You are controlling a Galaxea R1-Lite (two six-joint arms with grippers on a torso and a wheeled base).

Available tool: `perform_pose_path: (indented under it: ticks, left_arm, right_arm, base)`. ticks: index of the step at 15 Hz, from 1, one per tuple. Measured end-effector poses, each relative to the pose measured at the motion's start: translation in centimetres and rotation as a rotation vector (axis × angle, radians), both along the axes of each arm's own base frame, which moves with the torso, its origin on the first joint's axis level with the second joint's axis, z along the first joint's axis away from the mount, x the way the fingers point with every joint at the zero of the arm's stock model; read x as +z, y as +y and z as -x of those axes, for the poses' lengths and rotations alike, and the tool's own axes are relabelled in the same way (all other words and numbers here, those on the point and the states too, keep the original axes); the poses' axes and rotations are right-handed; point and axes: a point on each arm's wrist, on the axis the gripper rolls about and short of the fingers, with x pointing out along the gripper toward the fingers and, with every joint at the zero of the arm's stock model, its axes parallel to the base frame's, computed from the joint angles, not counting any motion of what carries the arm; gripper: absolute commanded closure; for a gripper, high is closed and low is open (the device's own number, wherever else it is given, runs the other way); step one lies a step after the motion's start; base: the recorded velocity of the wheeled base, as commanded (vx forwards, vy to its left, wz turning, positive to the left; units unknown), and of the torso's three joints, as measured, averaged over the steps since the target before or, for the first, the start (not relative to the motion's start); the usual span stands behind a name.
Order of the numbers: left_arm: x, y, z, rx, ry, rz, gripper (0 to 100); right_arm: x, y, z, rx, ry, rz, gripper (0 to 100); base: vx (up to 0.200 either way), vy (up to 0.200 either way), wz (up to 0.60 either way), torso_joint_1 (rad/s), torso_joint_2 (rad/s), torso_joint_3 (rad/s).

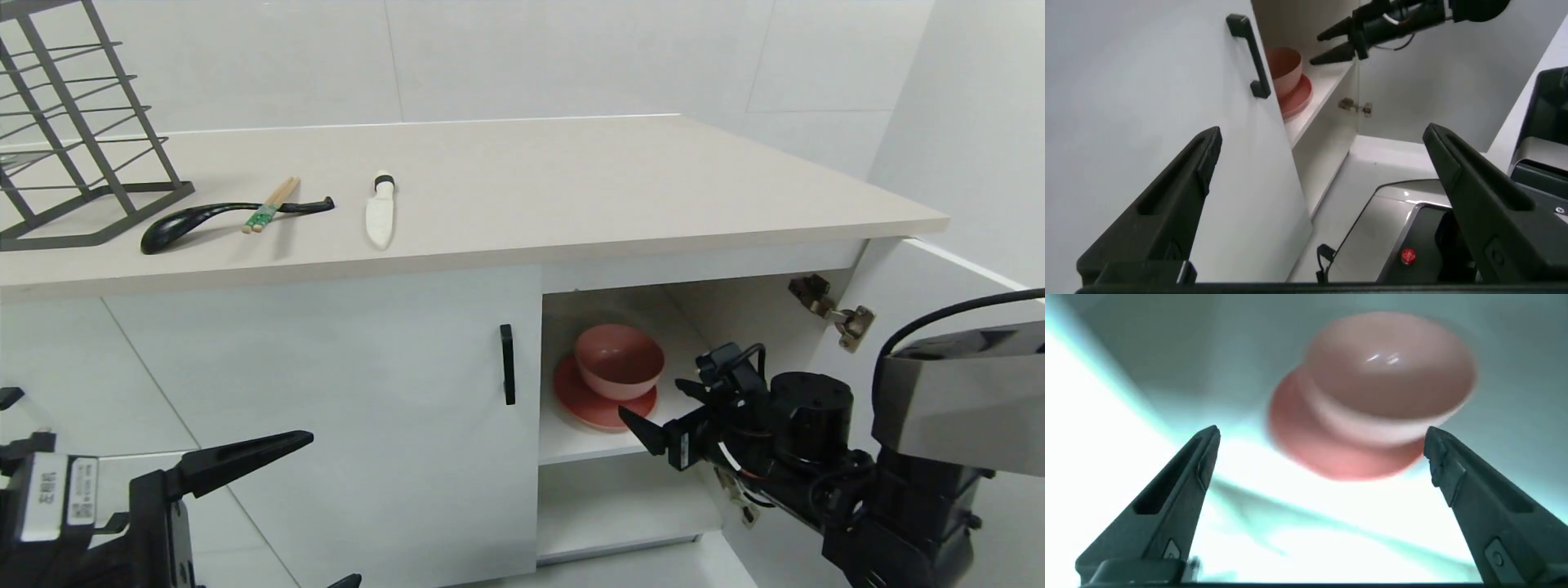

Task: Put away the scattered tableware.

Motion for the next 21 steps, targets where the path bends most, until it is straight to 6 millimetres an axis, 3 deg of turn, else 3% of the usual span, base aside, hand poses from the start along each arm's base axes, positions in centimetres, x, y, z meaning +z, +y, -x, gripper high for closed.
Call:
perform_pose_path:
  ticks: [7, 12, 15, 21]
  left_arm:
    - [0.0, -0.1, 0.0, -0.004, 0.006, 0.003, 0]
    - [-0.2, 0.3, 0.2, 0.017, 0.0, -0.001, 0]
    - [-0.6, 1.7, 0.4, 0.133, 0.02, -0.005, 0]
    - [-0.8, 4.0, 4.6, 0.269, 0.059, 0.115, 0]
  right_arm:
    - [6.0, -2.5, 6.2, 0.03, -0.106, -0.019, 0]
    - [10.6, -6.2, 10.1, -0.047, -0.272, -0.091, 0]
    - [12.8, -8.5, 12.9, -0.112, -0.343, -0.111, 0]
    - [13.7, -11.7, 19.1, -0.229, -0.387, -0.105, 0]
  base:
    - [0.0, 0.0, 0.0, 0.0, 0.0, 0.0]
    - [0.0, 0.0, 0.0, 0.0, 0.0, 0.0]
    - [0.0, 0.0, 0.0, 0.0, 0.0, 0.0]
    - [0.0, 0.0, 0.0, 0.0, 0.0, 0.0]
